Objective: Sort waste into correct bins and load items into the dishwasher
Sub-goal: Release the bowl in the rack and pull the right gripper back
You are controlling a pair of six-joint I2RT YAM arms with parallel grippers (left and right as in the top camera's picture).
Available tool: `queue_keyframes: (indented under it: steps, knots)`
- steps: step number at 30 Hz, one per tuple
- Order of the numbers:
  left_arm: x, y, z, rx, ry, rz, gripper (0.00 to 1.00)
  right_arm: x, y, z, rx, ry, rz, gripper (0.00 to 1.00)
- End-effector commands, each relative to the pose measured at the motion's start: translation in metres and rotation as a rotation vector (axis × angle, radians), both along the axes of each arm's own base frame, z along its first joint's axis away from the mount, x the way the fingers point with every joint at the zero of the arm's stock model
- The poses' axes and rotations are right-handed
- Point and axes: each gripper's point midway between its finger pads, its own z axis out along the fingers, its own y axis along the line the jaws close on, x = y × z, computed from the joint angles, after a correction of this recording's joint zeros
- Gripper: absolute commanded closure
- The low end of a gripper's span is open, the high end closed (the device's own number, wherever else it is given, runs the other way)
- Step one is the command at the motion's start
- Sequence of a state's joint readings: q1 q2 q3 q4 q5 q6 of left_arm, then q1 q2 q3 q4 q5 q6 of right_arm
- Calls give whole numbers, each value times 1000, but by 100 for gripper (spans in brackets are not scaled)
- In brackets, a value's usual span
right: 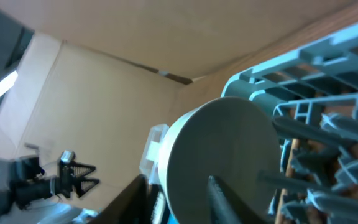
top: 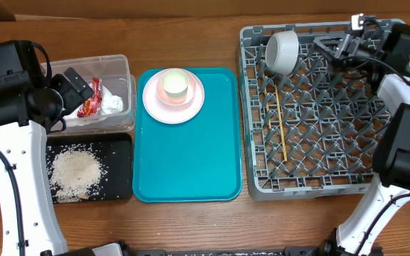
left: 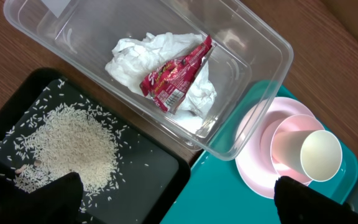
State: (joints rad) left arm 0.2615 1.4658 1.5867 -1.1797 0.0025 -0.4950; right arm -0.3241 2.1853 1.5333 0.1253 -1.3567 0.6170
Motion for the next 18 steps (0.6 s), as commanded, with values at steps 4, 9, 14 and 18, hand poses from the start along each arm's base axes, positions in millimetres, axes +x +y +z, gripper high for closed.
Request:
queue_keyframes:
  steps: [4,9,14,18]
  knots:
    - [0,0,11,23,-29,-7,0,1,-11,28,14,5,-39,83]
    - [0,0,11,23,-29,-7,0,4,-5,58,-37,-12,-121,96]
    - [0,0,11,23,-29,-7,0,3,3,87,-188,-55,-261,96]
    - [0,0,11,23,-29,-7,0,-3,15,84,-475,-69,-390,96]
